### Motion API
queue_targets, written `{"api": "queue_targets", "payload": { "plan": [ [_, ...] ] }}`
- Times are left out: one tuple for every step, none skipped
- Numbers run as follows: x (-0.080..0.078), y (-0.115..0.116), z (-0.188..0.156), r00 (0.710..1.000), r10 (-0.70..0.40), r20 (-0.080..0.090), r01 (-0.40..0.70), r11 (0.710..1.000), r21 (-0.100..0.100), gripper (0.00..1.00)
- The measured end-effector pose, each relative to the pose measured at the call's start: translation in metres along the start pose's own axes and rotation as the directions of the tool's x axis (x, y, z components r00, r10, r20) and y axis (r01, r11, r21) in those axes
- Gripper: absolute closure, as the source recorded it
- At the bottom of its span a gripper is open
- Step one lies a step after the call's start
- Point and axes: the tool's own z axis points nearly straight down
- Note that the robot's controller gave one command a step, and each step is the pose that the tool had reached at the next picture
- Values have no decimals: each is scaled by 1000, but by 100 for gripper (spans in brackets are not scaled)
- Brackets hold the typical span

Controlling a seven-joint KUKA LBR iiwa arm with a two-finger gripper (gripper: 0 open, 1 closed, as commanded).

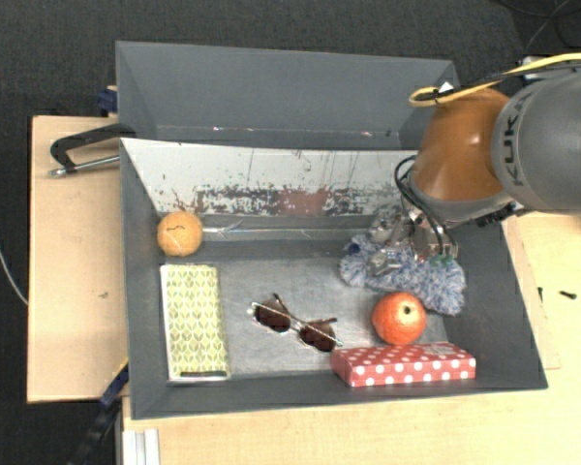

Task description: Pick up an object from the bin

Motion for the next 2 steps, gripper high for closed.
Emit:
{"api": "queue_targets", "payload": {
  "plan": [
    [0,0,-11,1000,-1,2,1,1000,0,100],
    [-1,0,-17,1000,-1,5,1,1000,0,100]
  ]
}}
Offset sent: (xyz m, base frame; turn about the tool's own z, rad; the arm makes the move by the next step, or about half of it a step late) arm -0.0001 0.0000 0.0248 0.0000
